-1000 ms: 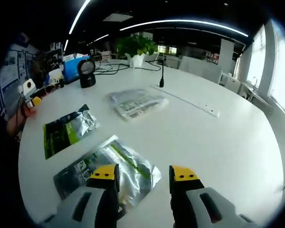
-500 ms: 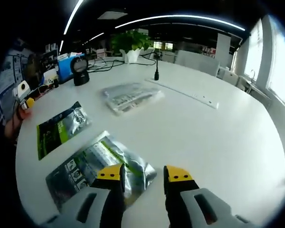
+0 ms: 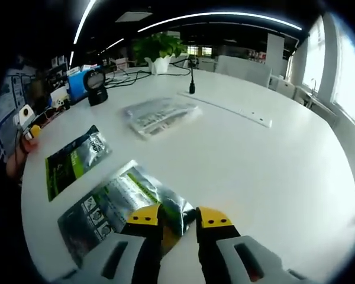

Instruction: Clip sheet goods on table flip sheet goods clip sheet goods scan sheet goods put sheet goods back to table

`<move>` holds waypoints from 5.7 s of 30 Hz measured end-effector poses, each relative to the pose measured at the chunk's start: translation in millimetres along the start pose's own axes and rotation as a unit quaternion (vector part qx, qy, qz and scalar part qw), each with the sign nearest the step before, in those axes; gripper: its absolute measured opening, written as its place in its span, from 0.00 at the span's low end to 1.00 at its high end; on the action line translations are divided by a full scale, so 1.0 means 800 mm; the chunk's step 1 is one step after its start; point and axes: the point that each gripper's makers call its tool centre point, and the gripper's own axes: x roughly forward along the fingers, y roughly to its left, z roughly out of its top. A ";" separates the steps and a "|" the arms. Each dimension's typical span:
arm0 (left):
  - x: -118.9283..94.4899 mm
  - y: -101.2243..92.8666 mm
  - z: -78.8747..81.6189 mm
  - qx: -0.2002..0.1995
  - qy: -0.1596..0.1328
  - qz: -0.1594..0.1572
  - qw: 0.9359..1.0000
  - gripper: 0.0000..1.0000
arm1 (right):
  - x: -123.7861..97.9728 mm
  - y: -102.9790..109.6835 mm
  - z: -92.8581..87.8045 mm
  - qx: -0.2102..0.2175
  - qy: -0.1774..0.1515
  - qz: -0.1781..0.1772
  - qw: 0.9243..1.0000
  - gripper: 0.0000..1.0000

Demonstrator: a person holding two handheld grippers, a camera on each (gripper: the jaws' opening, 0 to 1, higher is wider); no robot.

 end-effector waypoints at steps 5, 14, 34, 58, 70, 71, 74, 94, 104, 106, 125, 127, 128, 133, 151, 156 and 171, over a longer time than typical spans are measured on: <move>0.000 0.000 0.000 0.000 -0.001 -0.001 1.000 0.46 | 0.000 0.001 -0.001 0.003 0.003 -0.003 1.000 0.16; 0.000 0.000 0.001 0.001 -0.002 -0.001 1.000 0.46 | 0.002 -0.002 0.003 -0.006 0.007 -0.006 1.000 0.03; -0.001 -0.001 0.001 0.001 -0.001 0.000 1.000 0.46 | -0.011 0.000 0.002 0.156 -0.023 0.000 0.988 0.00; -0.001 -0.003 0.003 0.003 -0.003 0.000 1.000 0.46 | -0.092 0.078 0.082 0.260 -0.149 0.083 0.950 0.00; -0.002 -0.003 0.003 0.002 -0.005 0.000 1.000 0.46 | -0.116 0.097 0.131 0.272 -0.206 0.099 0.935 0.00; -0.002 -0.003 0.003 0.002 -0.005 0.000 1.000 0.46 | -0.116 0.098 0.134 0.271 -0.210 0.099 0.934 0.00; -0.002 -0.004 0.004 0.001 -0.006 0.000 1.000 0.46 | -0.110 0.093 0.131 0.266 -0.211 0.093 0.936 0.00; -0.002 -0.002 0.005 0.001 -0.008 0.000 1.000 0.46 | -0.136 0.074 0.206 0.315 -0.288 0.099 0.899 0.00; -0.002 -0.002 0.006 0.001 -0.010 -0.001 1.000 0.46 | -0.131 0.083 0.239 0.325 -0.301 0.104 0.891 0.00; -0.002 -0.002 0.006 0.000 -0.010 -0.001 1.000 0.46 | -0.123 0.090 0.258 0.330 -0.303 0.103 0.888 0.00; -0.004 -0.003 0.007 -0.002 -0.013 -0.003 1.000 0.46 | -0.058 0.094 0.318 0.353 -0.318 0.085 0.876 0.00; -0.004 -0.002 0.007 -0.002 -0.013 -0.003 1.000 0.46 | -0.055 0.092 0.323 0.356 -0.318 0.084 0.875 0.00; -0.004 -0.001 0.007 -0.002 -0.013 -0.003 1.000 0.46 | -0.052 0.086 0.327 0.358 -0.317 0.083 0.875 0.00; -0.004 -0.001 0.007 -0.002 -0.014 -0.003 1.000 0.46 | -0.043 0.080 0.334 0.362 -0.324 0.068 0.872 0.00; -0.004 -0.004 0.008 -0.002 -0.015 -0.006 1.000 0.45 | -0.005 0.093 0.359 0.375 -0.350 0.057 0.856 0.00; -0.004 -0.006 0.007 -0.002 -0.013 -0.007 1.000 0.45 | 0.002 0.095 0.368 0.392 -0.362 0.058 0.844 0.00; -0.005 0.001 0.008 -0.004 -0.016 -0.008 1.000 0.45 | 0.036 0.110 0.380 0.389 -0.373 0.030 0.842 0.00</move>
